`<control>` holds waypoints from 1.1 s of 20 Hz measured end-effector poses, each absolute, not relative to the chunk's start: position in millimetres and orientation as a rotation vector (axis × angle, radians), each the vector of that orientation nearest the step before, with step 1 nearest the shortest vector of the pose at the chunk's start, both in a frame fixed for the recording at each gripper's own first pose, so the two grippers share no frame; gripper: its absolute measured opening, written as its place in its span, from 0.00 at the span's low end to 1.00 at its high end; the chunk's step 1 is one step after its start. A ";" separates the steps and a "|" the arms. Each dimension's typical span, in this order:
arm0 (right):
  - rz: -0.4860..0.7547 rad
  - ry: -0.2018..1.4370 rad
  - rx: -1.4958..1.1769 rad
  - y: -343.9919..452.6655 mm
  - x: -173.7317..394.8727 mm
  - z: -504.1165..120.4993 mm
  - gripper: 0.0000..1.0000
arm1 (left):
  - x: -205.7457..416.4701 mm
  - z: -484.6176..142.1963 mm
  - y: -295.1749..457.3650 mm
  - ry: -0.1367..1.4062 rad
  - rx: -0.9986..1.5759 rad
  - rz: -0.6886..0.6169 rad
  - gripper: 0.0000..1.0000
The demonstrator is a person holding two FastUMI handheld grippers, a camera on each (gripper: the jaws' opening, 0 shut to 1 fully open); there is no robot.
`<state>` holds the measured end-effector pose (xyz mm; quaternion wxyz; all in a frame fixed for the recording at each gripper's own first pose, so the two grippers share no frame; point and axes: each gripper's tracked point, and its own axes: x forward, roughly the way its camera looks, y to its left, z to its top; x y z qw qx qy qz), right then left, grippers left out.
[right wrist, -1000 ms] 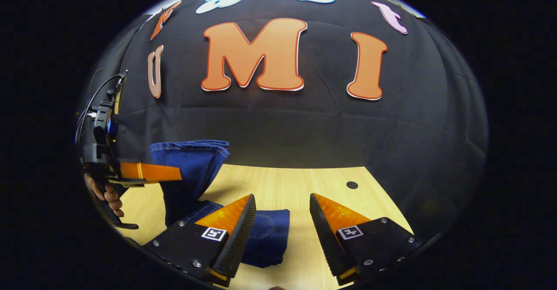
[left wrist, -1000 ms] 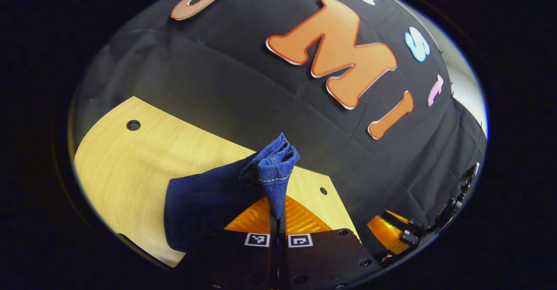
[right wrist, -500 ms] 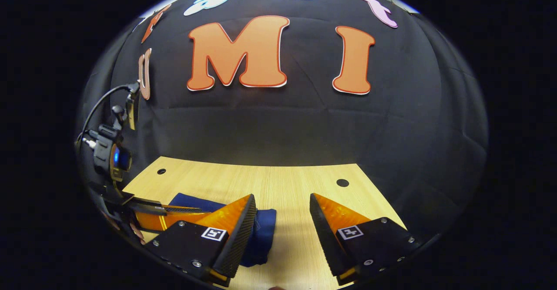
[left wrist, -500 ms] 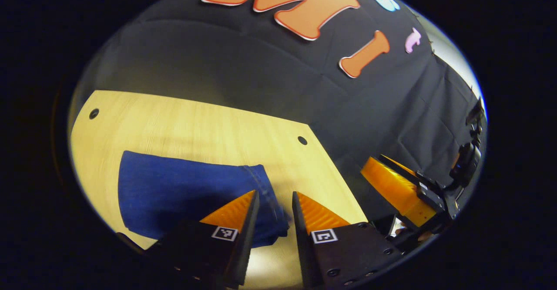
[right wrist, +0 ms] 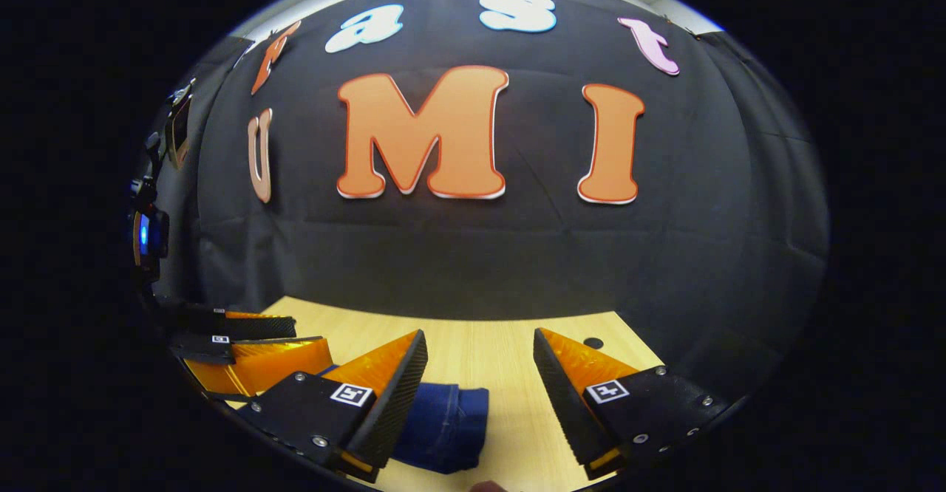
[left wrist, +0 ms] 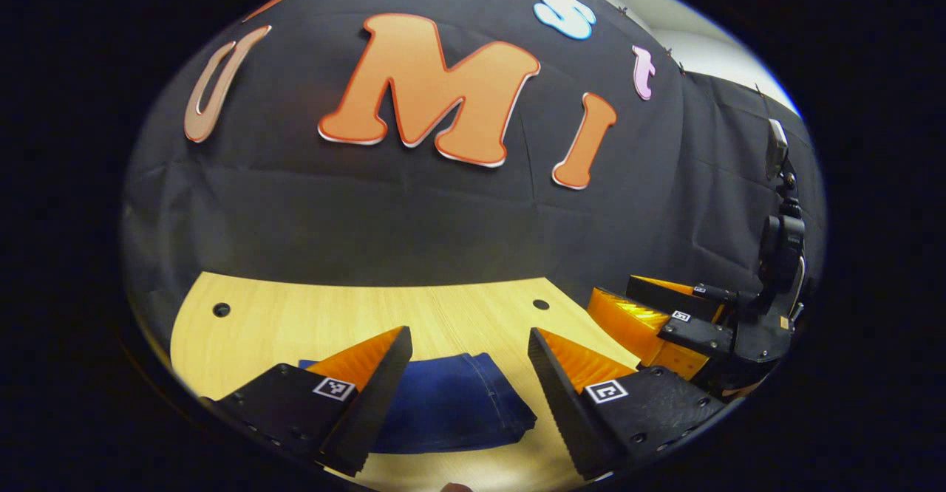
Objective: Grasp the waist and the cuffs of the jeans and fold them to make the two legs overlap; first hold the waist and fold one-third of the jeans toward the cuffs, then hold the cuffs and fold the remaining one-third in the same direction to finish folding.
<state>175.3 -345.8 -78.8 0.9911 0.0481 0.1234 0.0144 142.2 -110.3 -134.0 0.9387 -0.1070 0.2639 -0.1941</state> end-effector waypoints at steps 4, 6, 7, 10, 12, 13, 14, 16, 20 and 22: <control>0.083 0.111 0.097 -316.8 169.8 -29.0 0.92 | 155.2 -74.0 -72.2 0.321 -0.156 -0.279 0.97; 0.123 0.064 0.123 -297.7 165.1 -10.7 0.92 | 146.2 -40.2 -61.5 0.228 -0.137 -0.268 0.97; 0.149 0.043 0.139 -287.6 160.6 -3.5 0.92 | 142.1 -32.1 -55.8 0.205 -0.127 -0.253 0.97; 0.188 -0.027 0.105 -264.4 150.8 9.8 0.92 | 137.8 -5.9 -30.9 0.101 -0.099 -0.168 0.97; 0.209 -0.058 0.065 -251.6 144.1 11.4 0.92 | 133.8 4.9 -20.3 0.053 -0.079 -0.113 0.94; 0.217 -0.068 0.053 -245.0 143.5 11.1 0.92 | 128.2 7.8 -19.2 0.047 -0.066 -0.087 0.94; 0.226 -0.076 0.049 -239.3 140.4 12.2 0.92 | 122.7 9.9 -16.4 0.041 -0.051 -0.067 0.94; 0.243 -0.077 0.057 -231.7 136.1 10.8 0.92 | 115.1 12.7 -8.8 0.019 -0.053 -0.035 0.94; 0.247 -0.066 0.040 -226.0 134.6 6.0 0.93 | 114.5 10.3 -7.7 0.040 -0.051 -0.011 0.97; 0.247 -0.058 0.045 -223.9 133.6 5.5 0.93 | 113.2 11.4 -5.9 0.036 -0.041 -0.011 0.97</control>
